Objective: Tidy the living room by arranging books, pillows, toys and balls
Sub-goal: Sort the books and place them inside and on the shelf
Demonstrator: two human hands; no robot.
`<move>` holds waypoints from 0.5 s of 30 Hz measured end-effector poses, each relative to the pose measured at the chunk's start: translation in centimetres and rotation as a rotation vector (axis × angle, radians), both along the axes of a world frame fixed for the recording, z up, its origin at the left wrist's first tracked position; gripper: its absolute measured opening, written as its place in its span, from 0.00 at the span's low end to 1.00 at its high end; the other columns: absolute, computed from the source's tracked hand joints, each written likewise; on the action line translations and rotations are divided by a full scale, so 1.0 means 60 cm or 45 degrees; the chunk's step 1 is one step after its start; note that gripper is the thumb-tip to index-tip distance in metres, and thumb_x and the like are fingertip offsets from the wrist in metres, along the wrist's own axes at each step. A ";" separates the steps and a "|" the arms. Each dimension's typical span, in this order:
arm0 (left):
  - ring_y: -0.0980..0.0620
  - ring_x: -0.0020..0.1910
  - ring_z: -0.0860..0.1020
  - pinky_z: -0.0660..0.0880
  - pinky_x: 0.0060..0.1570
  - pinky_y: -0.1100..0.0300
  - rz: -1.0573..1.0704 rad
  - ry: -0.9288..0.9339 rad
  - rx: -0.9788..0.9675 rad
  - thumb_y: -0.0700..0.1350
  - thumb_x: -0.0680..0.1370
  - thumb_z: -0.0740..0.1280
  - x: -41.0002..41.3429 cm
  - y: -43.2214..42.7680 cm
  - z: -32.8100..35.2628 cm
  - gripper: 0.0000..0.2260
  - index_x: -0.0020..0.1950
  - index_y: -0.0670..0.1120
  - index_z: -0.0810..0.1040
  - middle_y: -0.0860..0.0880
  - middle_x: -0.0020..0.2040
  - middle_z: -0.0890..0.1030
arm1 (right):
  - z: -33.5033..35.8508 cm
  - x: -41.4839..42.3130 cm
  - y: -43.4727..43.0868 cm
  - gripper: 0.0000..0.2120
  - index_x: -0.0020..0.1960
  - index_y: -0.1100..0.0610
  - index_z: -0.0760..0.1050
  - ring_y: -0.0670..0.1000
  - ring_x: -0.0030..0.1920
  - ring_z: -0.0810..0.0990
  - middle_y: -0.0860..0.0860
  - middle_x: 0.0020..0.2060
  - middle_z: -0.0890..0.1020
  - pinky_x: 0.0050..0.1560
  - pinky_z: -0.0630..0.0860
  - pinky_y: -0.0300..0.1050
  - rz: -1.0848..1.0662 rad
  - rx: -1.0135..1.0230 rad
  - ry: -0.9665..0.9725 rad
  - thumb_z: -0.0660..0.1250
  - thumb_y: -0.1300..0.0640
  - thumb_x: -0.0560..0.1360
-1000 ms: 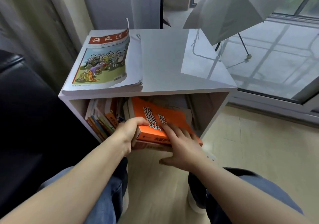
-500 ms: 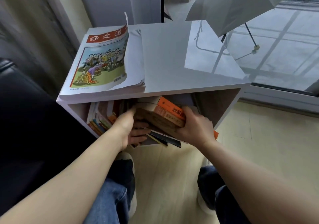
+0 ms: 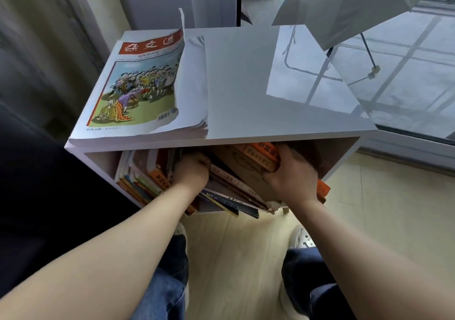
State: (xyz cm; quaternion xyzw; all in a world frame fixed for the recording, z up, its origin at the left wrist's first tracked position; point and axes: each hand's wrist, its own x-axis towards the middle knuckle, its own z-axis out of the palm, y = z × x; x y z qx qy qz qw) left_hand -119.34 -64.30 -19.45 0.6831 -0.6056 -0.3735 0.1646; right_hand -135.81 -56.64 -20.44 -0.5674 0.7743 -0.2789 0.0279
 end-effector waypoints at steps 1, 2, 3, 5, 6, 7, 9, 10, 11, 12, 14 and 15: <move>0.44 0.63 0.73 0.67 0.56 0.60 -0.021 -0.033 0.016 0.38 0.81 0.54 -0.007 -0.005 -0.003 0.14 0.59 0.42 0.77 0.43 0.63 0.76 | -0.002 -0.001 -0.002 0.24 0.63 0.57 0.73 0.62 0.50 0.80 0.57 0.54 0.80 0.47 0.76 0.53 0.016 -0.049 0.020 0.71 0.55 0.68; 0.43 0.62 0.73 0.67 0.54 0.60 -0.018 -0.056 0.033 0.38 0.81 0.53 -0.015 -0.012 -0.005 0.14 0.60 0.40 0.76 0.41 0.62 0.76 | -0.006 -0.003 -0.006 0.22 0.60 0.59 0.76 0.63 0.46 0.81 0.58 0.50 0.82 0.43 0.78 0.54 0.040 -0.110 0.047 0.71 0.55 0.67; 0.43 0.61 0.73 0.68 0.54 0.60 -0.020 -0.084 0.048 0.38 0.81 0.52 -0.023 -0.019 -0.008 0.14 0.59 0.38 0.75 0.39 0.61 0.76 | -0.009 -0.003 -0.011 0.21 0.56 0.60 0.78 0.64 0.40 0.82 0.59 0.44 0.83 0.39 0.78 0.54 0.055 -0.178 0.080 0.69 0.54 0.65; 0.42 0.60 0.73 0.69 0.59 0.56 -0.040 -0.124 0.103 0.37 0.81 0.53 -0.038 -0.038 -0.016 0.12 0.60 0.37 0.73 0.38 0.59 0.75 | -0.009 -0.002 -0.027 0.20 0.47 0.62 0.80 0.62 0.34 0.82 0.58 0.36 0.83 0.34 0.78 0.50 0.060 -0.287 0.157 0.63 0.49 0.64; 0.43 0.57 0.74 0.71 0.57 0.56 -0.043 -0.126 0.132 0.38 0.82 0.53 -0.044 -0.049 -0.024 0.11 0.58 0.39 0.73 0.39 0.56 0.76 | -0.012 -0.004 -0.040 0.19 0.44 0.62 0.80 0.61 0.33 0.82 0.57 0.34 0.83 0.33 0.78 0.49 0.063 -0.313 0.190 0.63 0.48 0.64; 0.46 0.49 0.75 0.73 0.50 0.59 -0.026 -0.100 0.166 0.38 0.82 0.53 -0.044 -0.052 -0.027 0.09 0.54 0.41 0.73 0.42 0.50 0.75 | -0.009 -0.001 -0.045 0.17 0.42 0.62 0.80 0.60 0.32 0.82 0.57 0.33 0.83 0.34 0.78 0.48 0.047 -0.342 0.220 0.66 0.49 0.63; 0.53 0.36 0.68 0.68 0.35 0.64 0.005 -0.054 0.248 0.39 0.82 0.53 -0.052 -0.062 -0.038 0.10 0.42 0.44 0.69 0.47 0.40 0.70 | -0.014 0.001 -0.065 0.14 0.38 0.62 0.80 0.60 0.30 0.81 0.57 0.30 0.82 0.32 0.78 0.46 0.003 -0.331 0.247 0.72 0.52 0.59; 0.54 0.35 0.68 0.67 0.36 0.64 -0.002 -0.048 0.278 0.39 0.82 0.53 -0.053 -0.062 -0.038 0.11 0.41 0.45 0.68 0.47 0.40 0.69 | -0.013 0.003 -0.072 0.14 0.37 0.62 0.80 0.60 0.29 0.81 0.57 0.29 0.82 0.31 0.77 0.46 -0.009 -0.330 0.256 0.70 0.51 0.60; 0.52 0.39 0.70 0.68 0.41 0.62 -0.027 -0.060 0.299 0.39 0.82 0.53 -0.057 -0.064 -0.044 0.10 0.44 0.43 0.70 0.47 0.41 0.70 | -0.015 0.002 -0.080 0.14 0.36 0.62 0.80 0.60 0.29 0.81 0.57 0.28 0.82 0.30 0.77 0.46 -0.013 -0.325 0.246 0.67 0.50 0.61; 0.49 0.45 0.73 0.69 0.47 0.60 -0.055 -0.086 0.302 0.39 0.82 0.53 -0.059 -0.064 -0.046 0.09 0.50 0.41 0.72 0.46 0.44 0.71 | -0.014 0.004 -0.085 0.13 0.35 0.62 0.80 0.60 0.28 0.81 0.57 0.28 0.81 0.29 0.77 0.46 -0.023 -0.320 0.232 0.67 0.52 0.62; 0.45 0.53 0.74 0.70 0.54 0.58 -0.113 -0.155 0.280 0.39 0.82 0.53 -0.063 -0.064 -0.050 0.11 0.59 0.40 0.72 0.43 0.52 0.75 | -0.028 0.007 -0.090 0.12 0.35 0.63 0.79 0.61 0.28 0.81 0.58 0.28 0.81 0.30 0.77 0.48 -0.025 -0.289 0.226 0.76 0.61 0.55; 0.45 0.54 0.74 0.70 0.56 0.58 -0.140 -0.188 0.274 0.38 0.82 0.53 -0.063 -0.063 -0.050 0.11 0.59 0.39 0.72 0.41 0.56 0.75 | -0.041 0.008 -0.087 0.16 0.37 0.63 0.79 0.61 0.30 0.81 0.58 0.29 0.81 0.32 0.78 0.50 -0.013 -0.231 0.228 0.79 0.64 0.51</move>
